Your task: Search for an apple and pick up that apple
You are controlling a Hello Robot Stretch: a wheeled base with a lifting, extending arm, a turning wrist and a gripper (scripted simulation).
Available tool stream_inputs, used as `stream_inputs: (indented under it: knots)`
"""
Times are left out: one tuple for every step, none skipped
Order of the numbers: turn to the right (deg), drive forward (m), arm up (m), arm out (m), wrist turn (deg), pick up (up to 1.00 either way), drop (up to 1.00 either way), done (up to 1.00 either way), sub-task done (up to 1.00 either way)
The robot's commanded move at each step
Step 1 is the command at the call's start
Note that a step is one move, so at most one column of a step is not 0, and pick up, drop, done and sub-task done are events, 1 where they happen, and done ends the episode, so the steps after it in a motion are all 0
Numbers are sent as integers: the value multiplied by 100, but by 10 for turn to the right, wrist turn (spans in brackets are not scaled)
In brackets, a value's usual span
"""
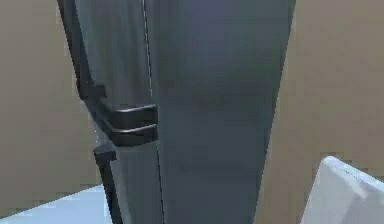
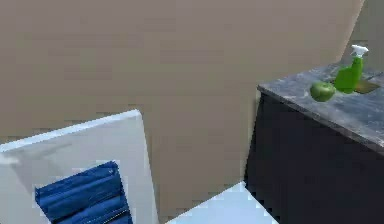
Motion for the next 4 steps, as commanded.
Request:
stream_inputs:
  knots:
    - [-450,0,0,0,0,0,0,0,0]
    - [-450,0,0,0,0,0,0,0,0]
    - [-450,0,0,0,0,0,0,0,0]
    - [-360,0,0,0,0,0,0,0,0]
